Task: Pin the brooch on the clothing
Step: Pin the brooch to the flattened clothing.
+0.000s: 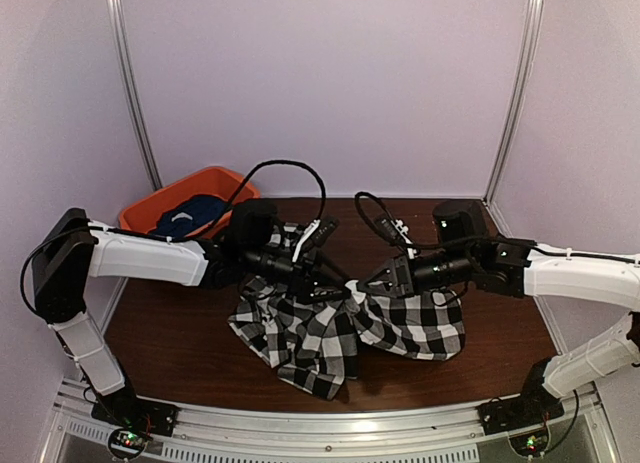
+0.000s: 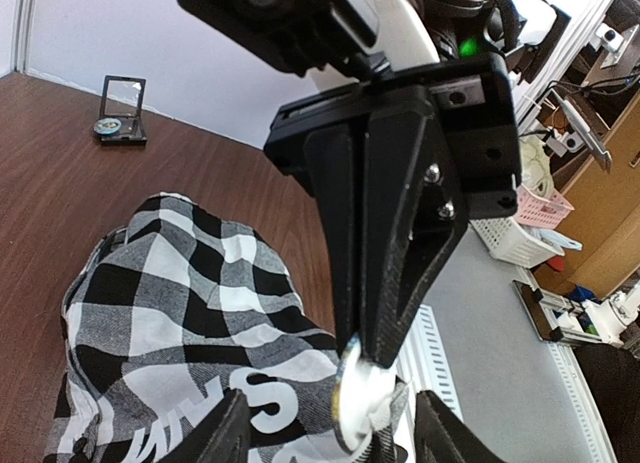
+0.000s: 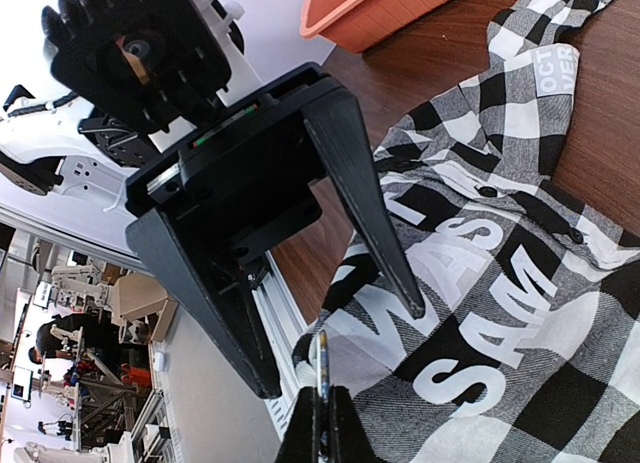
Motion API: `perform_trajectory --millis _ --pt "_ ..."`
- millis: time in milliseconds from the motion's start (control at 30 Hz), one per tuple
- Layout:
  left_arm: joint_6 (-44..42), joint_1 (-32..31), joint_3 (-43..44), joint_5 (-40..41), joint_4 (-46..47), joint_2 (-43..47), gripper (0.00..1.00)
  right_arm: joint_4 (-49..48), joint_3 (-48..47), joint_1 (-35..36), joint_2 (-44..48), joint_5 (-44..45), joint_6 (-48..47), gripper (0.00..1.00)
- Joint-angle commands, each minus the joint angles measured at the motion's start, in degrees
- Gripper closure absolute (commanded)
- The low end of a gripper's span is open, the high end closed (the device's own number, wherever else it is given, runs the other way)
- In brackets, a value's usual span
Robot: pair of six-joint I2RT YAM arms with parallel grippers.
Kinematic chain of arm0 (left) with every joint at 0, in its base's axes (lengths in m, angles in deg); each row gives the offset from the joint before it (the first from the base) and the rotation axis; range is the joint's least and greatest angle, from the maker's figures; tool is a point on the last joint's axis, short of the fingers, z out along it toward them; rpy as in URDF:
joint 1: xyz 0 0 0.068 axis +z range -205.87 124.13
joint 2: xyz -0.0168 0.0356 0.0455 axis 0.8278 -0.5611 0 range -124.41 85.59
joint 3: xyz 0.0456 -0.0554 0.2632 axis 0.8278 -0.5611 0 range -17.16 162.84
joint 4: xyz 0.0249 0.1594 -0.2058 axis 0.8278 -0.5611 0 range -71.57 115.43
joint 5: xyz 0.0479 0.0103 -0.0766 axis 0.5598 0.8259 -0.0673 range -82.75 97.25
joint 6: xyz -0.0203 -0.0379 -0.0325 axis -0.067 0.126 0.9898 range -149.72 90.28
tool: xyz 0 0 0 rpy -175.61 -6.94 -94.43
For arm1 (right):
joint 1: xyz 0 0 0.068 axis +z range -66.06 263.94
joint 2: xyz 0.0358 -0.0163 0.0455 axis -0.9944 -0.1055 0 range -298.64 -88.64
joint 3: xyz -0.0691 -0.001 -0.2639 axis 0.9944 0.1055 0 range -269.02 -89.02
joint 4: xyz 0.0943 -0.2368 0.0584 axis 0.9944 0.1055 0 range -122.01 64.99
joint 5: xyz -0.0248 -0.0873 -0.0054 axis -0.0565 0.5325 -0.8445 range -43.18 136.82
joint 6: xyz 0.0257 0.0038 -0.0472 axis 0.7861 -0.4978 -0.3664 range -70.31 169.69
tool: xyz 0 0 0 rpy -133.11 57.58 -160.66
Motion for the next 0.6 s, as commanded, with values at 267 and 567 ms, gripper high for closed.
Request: perform_trajectory --millis 267,567 --pt "-0.2 -0.7 1.2 -2.6 1.5 0.1 0.48 -3.2 -0.1 0.3 0.9 0.7 1.1 1.00" --pt "-0.1 -0.7 1.1 -1.5 1.7 0.1 0.59 -3.8 -0.1 0.4 0.9 -0.2 1.3 1.00"
